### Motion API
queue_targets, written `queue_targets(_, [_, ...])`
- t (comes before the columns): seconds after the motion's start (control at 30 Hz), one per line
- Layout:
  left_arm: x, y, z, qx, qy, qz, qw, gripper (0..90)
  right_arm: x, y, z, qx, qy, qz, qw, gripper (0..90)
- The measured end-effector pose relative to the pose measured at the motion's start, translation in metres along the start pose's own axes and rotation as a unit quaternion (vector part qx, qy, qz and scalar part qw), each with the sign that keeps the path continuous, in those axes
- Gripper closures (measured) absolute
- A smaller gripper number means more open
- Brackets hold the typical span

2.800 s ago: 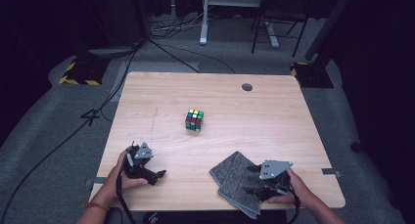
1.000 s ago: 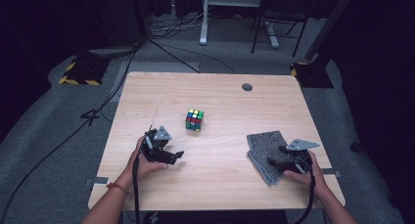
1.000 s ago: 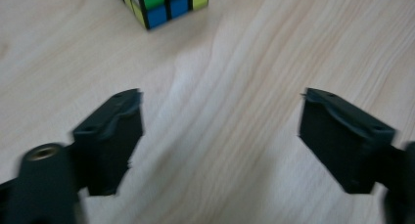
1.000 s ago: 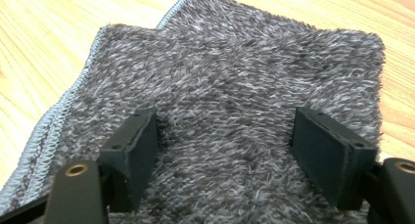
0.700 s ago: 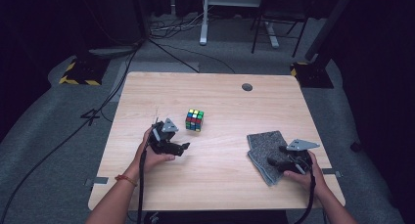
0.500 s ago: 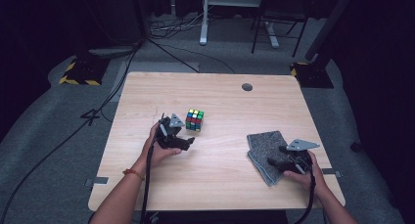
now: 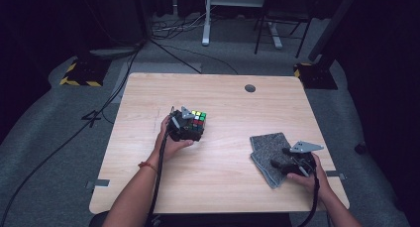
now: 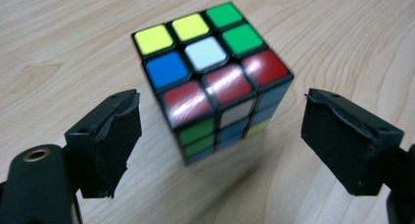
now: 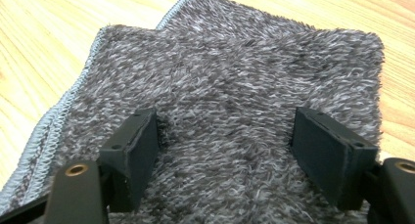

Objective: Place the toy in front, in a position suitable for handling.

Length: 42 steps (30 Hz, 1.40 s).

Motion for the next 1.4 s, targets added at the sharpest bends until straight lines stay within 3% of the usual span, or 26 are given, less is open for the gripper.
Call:
queue_targets(0.07, [0.009, -0.004, 0.001, -0.015, -0.008, -0.002, 0.9998, 15.5, 0.0, 0.0, 0.0, 0.0, 0.001, 0.0, 1.0, 26.3])
queue_targets(0.17, [0.016, -0.006, 0.003, -0.017, -0.018, 0.007, 0.9997, 15.1, 0.0, 0.0, 0.0, -0.001, 0.001, 0.0, 1.0, 26.3])
queue_targets(0.3, [0.031, -0.007, 0.009, -0.04, -0.018, 0.011, 0.999, 19.0, 0.0, 0.0, 0.0, 0.0, 0.0, -0.001, 1.0, 26.3])
queue_targets(0.4, [0.033, -0.008, 0.01, -0.033, -0.01, 0.003, 0.9994, 21.8, 0.0, 0.0, 0.0, 0.0, -0.001, -0.001, 1.0, 26.3])
queue_targets(0.47, [0.031, -0.008, 0.009, -0.027, 0.0, -0.002, 0.9996, 33.1, 0.0, 0.0, 0.0, -0.001, -0.001, -0.002, 1.0, 26.3])
queue_targets(0.63, [0.026, -0.006, -0.002, 0.004, 0.027, 0.0, 0.9996, 33.4, 0.0, 0.0, 0.0, -0.002, -0.001, -0.001, 1.0, 26.4])
queue_targets(0.67, [0.02, -0.004, -0.01, 0.02, 0.047, 0.001, 0.9987, 33.4, 0.0, 0.0, 0.0, -0.002, -0.002, -0.001, 1.0, 26.7])
queue_targets(0.7, [0.02, -0.004, -0.01, 0.02, 0.047, 0.001, 0.9987, 33.5, 0.0, 0.0, 0.0, -0.002, -0.002, -0.001, 1.0, 26.7])
queue_targets(0.73, [0.014, 0.0, -0.022, 0.043, 0.07, -0.004, 0.9966, 33.5, 0.0, 0.0, 0.001, -0.001, -0.001, -0.001, 1.0, 27.3])
queue_targets(0.77, [0.014, 0.0, -0.022, 0.043, 0.07, -0.004, 0.9966, 33.5, 0.0, 0.0, 0.001, -0.001, -0.001, -0.001, 1.0, 27.3])
queue_targets(0.87, [0.001, 0.007, -0.041, 0.076, 0.103, -0.004, 0.9918, 33.5, 0.0, 0.0, 0.002, -0.002, 0.0, 0.001, 1.0, 27.6])
queue_targets(0.9, [-0.007, 0.011, -0.053, 0.096, 0.122, -0.005, 0.9879, 33.6, 0.0, 0.0, 0.002, -0.003, 0.0, 0.002, 1.0, 27.6])
queue_targets(0.93, [-0.007, 0.011, -0.053, 0.096, 0.122, -0.005, 0.9879, 33.6, 0.0, 0.0, 0.002, -0.003, 0.0, 0.002, 1.0, 27.6])
queue_targets(1.0, [-0.017, 0.016, -0.072, 0.117, 0.147, -0.008, 0.9821, 33.6, 0.0, 0.001, 0.007, -0.009, -0.008, 0.006, 0.9999, 27.7])
queue_targets(1.03, [-0.017, 0.016, -0.072, 0.117, 0.147, -0.008, 0.9821, 33.6, 0.0, 0.001, 0.007, -0.009, -0.008, 0.006, 0.9999, 27.7])
queue_targets(1.1, [-0.024, 0.02, -0.084, 0.133, 0.161, -0.013, 0.978, 33.6, 0.001, 0.002, 0.014, -0.019, -0.019, 0.012, 0.9996, 27.7])
queue_targets(1.23, [-0.04, 0.029, -0.106, 0.172, 0.19, -0.011, 0.9666, 33.5, 0.003, 0.003, 0.033, -0.045, -0.041, 0.021, 0.9979, 27.7])
queue_targets(1.3, [-0.044, 0.032, -0.11, 0.176, 0.192, -0.012, 0.9652, 33.4, 0.004, 0.003, 0.038, -0.053, -0.043, 0.024, 0.9974, 27.8])
queue_targets(1.4, [-0.046, 0.034, -0.11, 0.168, 0.19, -0.012, 0.9673, 29.0, 0.004, 0.003, 0.042, -0.061, -0.044, 0.026, 0.9968, 27.8])
Point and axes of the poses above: each handheld gripper's, and its own axes: x roughly forward along the jaws, y roughly out of its underside, z roughly to its left, the point moved 8 cm from there along x, roughly forward along the jaws, and after that the axes turned 14 degrees about x, right-handed, at the moved point
